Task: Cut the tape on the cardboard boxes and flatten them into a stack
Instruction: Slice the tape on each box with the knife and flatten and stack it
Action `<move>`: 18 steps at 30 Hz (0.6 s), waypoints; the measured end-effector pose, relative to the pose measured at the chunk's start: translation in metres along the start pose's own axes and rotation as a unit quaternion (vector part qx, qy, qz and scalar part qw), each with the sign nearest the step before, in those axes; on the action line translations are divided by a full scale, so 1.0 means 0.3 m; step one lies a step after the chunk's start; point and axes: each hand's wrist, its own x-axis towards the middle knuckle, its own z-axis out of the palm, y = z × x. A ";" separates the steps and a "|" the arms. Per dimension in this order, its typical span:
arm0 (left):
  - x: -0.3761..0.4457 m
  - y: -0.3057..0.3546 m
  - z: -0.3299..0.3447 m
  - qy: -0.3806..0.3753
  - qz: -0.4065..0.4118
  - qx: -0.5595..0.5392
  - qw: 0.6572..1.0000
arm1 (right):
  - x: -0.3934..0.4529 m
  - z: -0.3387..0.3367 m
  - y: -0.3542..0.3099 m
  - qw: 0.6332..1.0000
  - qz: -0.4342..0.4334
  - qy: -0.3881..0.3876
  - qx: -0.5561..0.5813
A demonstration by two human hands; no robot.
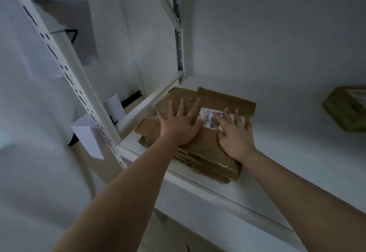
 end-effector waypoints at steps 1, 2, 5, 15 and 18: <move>0.002 0.000 -0.002 -0.001 -0.001 0.000 1.000 | 0.002 0.002 0.002 1.000 0.002 0.000 0.009; 0.006 -0.001 -0.003 -0.001 -0.002 0.002 1.000 | 0.005 0.004 0.005 1.000 0.003 0.002 0.014; 0.011 -0.007 0.015 0.004 -0.004 -0.007 1.000 | 0.007 0.023 0.012 1.000 0.006 0.012 0.015; 0.017 -0.135 -0.058 0.032 0.004 -0.206 0.978 | 0.018 0.018 0.016 0.998 0.019 -0.005 0.055; 0.012 -0.227 -0.063 0.050 -0.053 -0.129 0.989 | 0.016 0.021 0.016 0.999 0.018 0.000 0.049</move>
